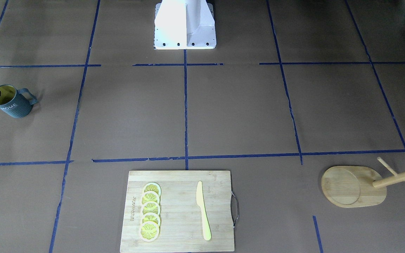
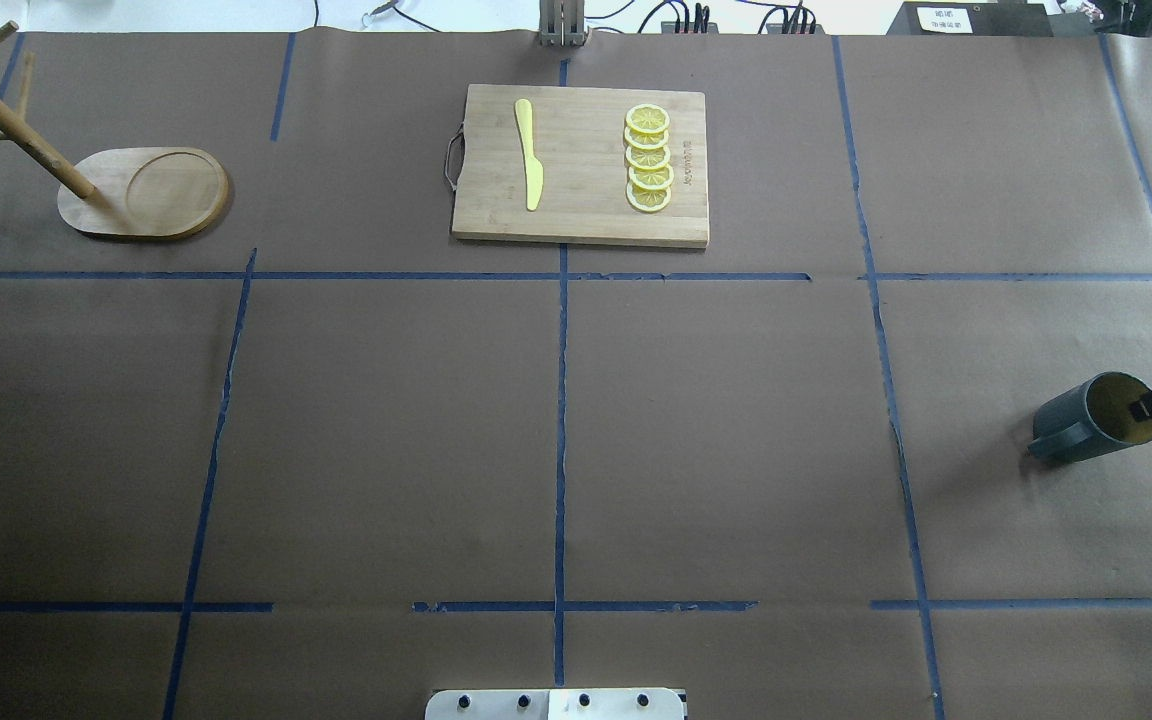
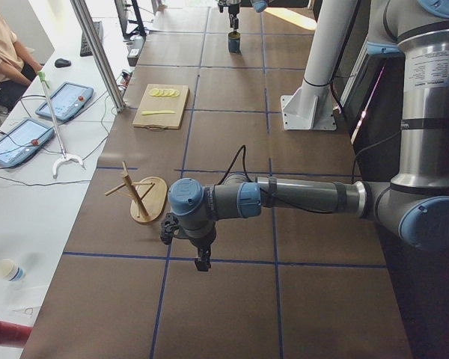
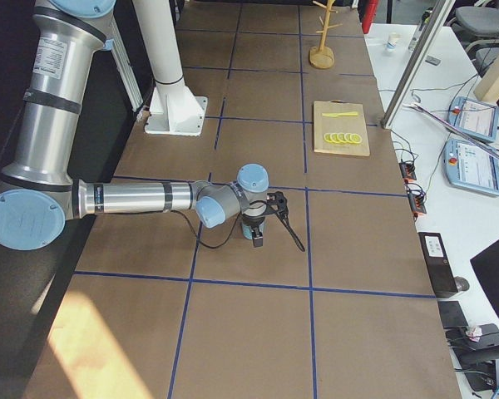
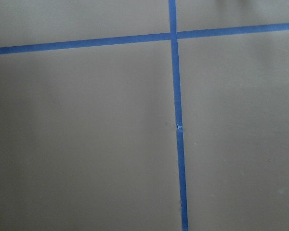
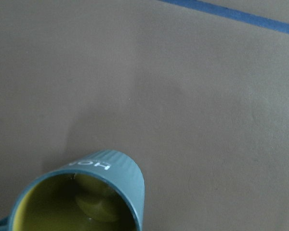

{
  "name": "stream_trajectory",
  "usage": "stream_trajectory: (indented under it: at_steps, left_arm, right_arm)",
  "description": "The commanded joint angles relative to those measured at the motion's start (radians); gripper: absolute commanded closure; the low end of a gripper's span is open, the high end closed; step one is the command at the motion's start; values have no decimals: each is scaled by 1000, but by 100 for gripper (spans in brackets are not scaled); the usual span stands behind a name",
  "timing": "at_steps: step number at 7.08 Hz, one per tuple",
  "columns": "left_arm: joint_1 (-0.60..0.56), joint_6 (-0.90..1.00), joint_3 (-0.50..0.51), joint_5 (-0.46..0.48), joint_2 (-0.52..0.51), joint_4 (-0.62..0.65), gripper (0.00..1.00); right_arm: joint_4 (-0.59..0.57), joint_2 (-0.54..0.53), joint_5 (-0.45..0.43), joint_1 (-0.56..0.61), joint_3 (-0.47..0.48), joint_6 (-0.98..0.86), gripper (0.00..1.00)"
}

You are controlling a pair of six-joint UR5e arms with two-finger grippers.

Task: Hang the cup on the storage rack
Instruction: 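Lower the right gripper onto the teal mug and grasp its rim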

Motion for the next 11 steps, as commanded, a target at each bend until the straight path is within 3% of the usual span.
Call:
stream_trajectory:
  at_steps: [1,3,5,7,8,11]
  left_arm:
    - [-1,-2,24,1,0,0,0]
    - [1,0,40,2,17,0,0]
    - [-1,0,40,2,21,2,0]
    - [1,-2,40,2,21,3,0]
    - [1,0,38,1,21,2,0]
    - [-1,0,38,1,21,0,0]
  right_arm:
    - [0,9,-7,-15,-10,-1,1]
    - [0,38,-35,-38,-24,0,8]
    - [2,54,-35,-79,-38,0,8]
    - [2,57,-33,-82,-36,7,82]
    - [22,55,-33,-82,-36,2,96]
    - [57,54,-15,-81,-15,60,100]
